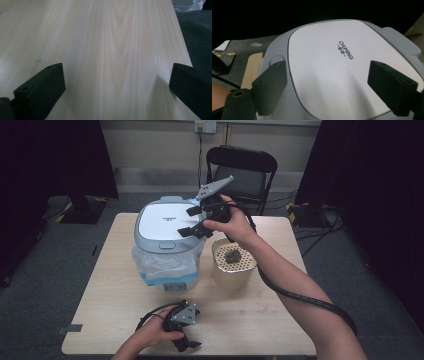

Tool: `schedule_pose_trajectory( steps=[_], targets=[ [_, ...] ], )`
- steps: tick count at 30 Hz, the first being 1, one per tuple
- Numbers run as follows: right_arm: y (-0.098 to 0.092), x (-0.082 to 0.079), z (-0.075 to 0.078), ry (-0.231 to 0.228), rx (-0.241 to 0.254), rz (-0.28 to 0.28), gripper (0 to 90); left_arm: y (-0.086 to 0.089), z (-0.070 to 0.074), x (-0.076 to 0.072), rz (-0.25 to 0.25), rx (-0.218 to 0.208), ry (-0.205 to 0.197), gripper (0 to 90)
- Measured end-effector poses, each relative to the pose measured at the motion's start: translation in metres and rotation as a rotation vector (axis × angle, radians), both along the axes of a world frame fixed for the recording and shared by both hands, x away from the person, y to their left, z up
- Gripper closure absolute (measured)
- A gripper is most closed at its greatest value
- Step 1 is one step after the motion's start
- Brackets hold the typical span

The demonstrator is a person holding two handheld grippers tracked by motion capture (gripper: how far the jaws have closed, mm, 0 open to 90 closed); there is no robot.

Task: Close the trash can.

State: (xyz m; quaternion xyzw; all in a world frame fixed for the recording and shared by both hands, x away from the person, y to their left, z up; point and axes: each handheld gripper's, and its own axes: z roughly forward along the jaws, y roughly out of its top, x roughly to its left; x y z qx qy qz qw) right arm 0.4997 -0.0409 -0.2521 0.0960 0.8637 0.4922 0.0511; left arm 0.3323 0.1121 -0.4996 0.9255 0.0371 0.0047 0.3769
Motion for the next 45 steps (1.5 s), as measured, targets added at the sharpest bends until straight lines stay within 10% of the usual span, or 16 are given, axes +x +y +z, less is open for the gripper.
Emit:
schedule_pose_trajectory(
  steps=[45],
  targets=[
    [-0.069,-0.022,-0.017,-0.011,-0.006,-0.054,14.8,0.001,0.000,0.002,-0.018,0.001,-0.032,0.0]
  ],
)
